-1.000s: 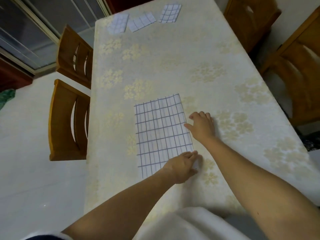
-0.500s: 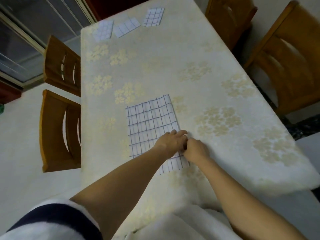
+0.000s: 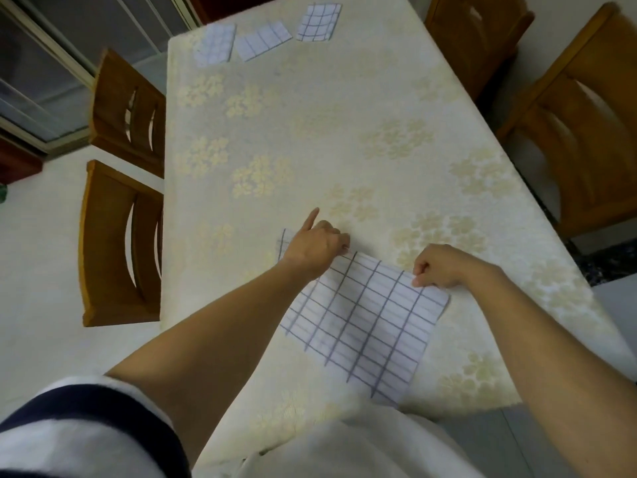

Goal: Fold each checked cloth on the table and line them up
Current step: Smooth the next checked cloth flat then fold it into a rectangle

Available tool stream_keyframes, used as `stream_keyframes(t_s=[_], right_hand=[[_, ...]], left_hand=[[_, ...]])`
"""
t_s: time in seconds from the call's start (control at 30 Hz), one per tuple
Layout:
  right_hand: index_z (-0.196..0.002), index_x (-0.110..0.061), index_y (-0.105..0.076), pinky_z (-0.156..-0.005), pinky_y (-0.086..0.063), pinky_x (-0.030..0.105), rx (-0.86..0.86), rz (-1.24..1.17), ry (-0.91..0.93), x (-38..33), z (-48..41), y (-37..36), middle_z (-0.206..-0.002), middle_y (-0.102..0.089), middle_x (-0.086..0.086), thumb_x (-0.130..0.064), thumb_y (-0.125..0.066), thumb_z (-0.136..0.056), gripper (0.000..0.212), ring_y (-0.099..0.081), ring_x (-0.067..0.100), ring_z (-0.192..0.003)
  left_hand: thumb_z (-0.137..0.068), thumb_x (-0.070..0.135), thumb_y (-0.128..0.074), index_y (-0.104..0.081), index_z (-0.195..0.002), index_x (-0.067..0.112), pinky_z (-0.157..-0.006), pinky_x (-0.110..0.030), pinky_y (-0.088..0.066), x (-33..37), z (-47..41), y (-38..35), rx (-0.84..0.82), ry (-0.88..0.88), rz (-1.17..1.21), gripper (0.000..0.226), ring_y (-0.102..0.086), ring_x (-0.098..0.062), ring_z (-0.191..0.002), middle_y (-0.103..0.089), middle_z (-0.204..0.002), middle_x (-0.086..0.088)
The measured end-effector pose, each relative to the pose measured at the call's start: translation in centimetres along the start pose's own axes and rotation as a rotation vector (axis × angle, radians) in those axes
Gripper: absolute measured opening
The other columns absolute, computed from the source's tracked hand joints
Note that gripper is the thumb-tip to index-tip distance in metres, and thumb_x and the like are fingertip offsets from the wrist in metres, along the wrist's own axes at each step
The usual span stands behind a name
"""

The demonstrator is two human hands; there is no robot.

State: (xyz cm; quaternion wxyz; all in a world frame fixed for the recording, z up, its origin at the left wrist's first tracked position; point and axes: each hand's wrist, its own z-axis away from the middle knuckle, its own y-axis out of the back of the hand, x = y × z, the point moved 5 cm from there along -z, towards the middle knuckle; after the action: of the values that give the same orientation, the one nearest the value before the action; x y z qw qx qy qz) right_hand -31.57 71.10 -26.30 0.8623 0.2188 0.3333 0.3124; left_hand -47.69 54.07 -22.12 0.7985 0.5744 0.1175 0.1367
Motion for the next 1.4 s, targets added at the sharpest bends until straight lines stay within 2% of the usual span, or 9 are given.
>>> stream_keyframes(t_s=[0.1, 0.2, 0.37, 0.57, 0.7, 0.93, 1.17, 1.3, 1.4], right_hand=[[-0.093, -0.013, -0.07, -0.067, -0.045, 0.025, 0.035, 0.043, -0.033, 1.3, -1.3, 1.8, -0.087, -0.066, -0.002, -0.029, -0.07, -0.091, 0.016, -0.06, 0.015, -0.08], [-0.096, -0.004, -0.072, -0.079, -0.05, 0.036, 0.125, 0.029, -0.089, 2.9, -2.7, 3.5, -0.1, -0.07, 0.014, -0.027, -0.067, -0.094, 0.024, -0.064, 0.029, -0.089], [-0.084, -0.022, -0.071, -0.074, -0.055, 0.037, 0.311, -0.012, -0.068, 2.9, -3.4, 5.4, -0.09, -0.071, 0.003, -0.033, -0.067, -0.093, 0.015, -0.064, 0.021, -0.078], [-0.124, -0.018, -0.064, -0.093, -0.049, 0.044, 0.666, -0.015, -0.037, 1.0, -4.3, 5.6, -0.124, -0.061, 0.012, -0.029, -0.063, -0.096, 0.03, -0.058, 0.033, -0.108], [-0.147, -0.011, -0.041, -0.111, -0.038, 0.045, 0.976, -0.021, 0.151, -4.7, -2.7, 2.3, -0.145, -0.046, 0.014, -0.023, -0.054, -0.099, 0.051, -0.045, 0.032, -0.131], [-0.157, -0.013, -0.016, -0.125, -0.004, 0.035, 0.477, 0.23, 0.366, -10.3, -5.0, -8.5, -0.165, -0.015, 0.0, -0.021, -0.054, -0.097, 0.071, -0.007, 0.017, -0.153], [-0.157, -0.019, 0.009, -0.124, 0.001, 0.043, 0.536, 0.421, 0.076, -2.6, -5.5, -4.3, -0.164, 0.014, -0.004, -0.062, 0.0, -0.1, 0.072, 0.011, 0.019, -0.152], [-0.156, -0.017, 0.013, -0.123, 0.005, 0.045, 0.475, 0.409, -0.07, 0.2, -5.6, -1.1, -0.164, 0.02, -0.001, -0.066, 0.003, -0.095, 0.079, 0.018, 0.024, -0.151], [-0.157, -0.014, 0.005, -0.124, 0.002, 0.045, 0.576, 0.362, 0.043, -3.4, -4.2, -1.2, -0.164, 0.013, 0.002, -0.055, -0.006, -0.102, 0.07, 0.013, 0.025, -0.152]], left_hand=[[-0.108, 0.027, -0.043, -0.062, -0.114, 0.022, -0.116, -0.037, -0.024, -1.4, 0.7, -0.4, -0.024, 0.123, 0.143, 0.021, -0.06, -0.026, -0.11, -0.071, -0.111, -0.003], [-0.107, 0.03, -0.045, -0.066, -0.114, 0.02, -0.085, -0.033, -0.041, -3.2, 2.4, -2.0, -0.041, 0.293, 0.295, 0.024, -0.064, -0.032, -0.1, -0.072, -0.111, -0.008], [-0.106, 0.035, -0.047, -0.068, -0.113, 0.02, -0.08, -0.041, -0.054, -6.4, 5.9, -5.5, -0.116, 0.534, 0.493, 0.027, -0.063, -0.033, -0.094, -0.068, -0.108, -0.011], [-0.108, 0.031, -0.041, -0.061, -0.131, 0.023, -0.097, -0.042, -0.044, -8.3, 7.1, -5.9, 0.001, 0.606, 0.413, 0.031, -0.058, -0.034, -0.117, -0.062, -0.13, -0.008], [-0.108, 0.039, -0.037, -0.017, -0.16, 0.017, -0.126, -0.046, -0.011, -5.3, 6.5, -5.2, 0.104, 0.58, 0.348, 0.06, -0.007, -0.033, -0.155, -0.01, -0.169, -0.005], [-0.092, 0.062, -0.056, 0.014, -0.159, 0.012, -0.127, -0.046, -0.002, 3.5, 3.5, -8.0, -0.292, 0.226, 0.417, 0.109, 0.016, -0.022, -0.154, 0.019, -0.167, -0.003], [-0.071, 0.073, -0.072, 0.026, -0.156, 0.025, -0.123, -0.058, 0.003, -1.6, 5.3, -8.8, -0.333, 0.325, 0.464, 0.138, 0.023, -0.025, -0.152, 0.033, -0.162, 0.009], [-0.071, 0.071, -0.073, 0.025, -0.156, 0.02, -0.124, -0.057, 0.004, -3.1, 5.8, -8.1, -0.388, 0.383, 0.379, 0.14, 0.024, -0.032, -0.151, 0.033, -0.163, 0.002], [-0.075, 0.075, -0.065, 0.025, -0.155, 0.013, -0.124, -0.049, 0.01, -0.9, 4.9, -6.3, -0.222, 0.318, 0.301, 0.137, 0.028, -0.032, -0.15, 0.034, -0.162, -0.006]])
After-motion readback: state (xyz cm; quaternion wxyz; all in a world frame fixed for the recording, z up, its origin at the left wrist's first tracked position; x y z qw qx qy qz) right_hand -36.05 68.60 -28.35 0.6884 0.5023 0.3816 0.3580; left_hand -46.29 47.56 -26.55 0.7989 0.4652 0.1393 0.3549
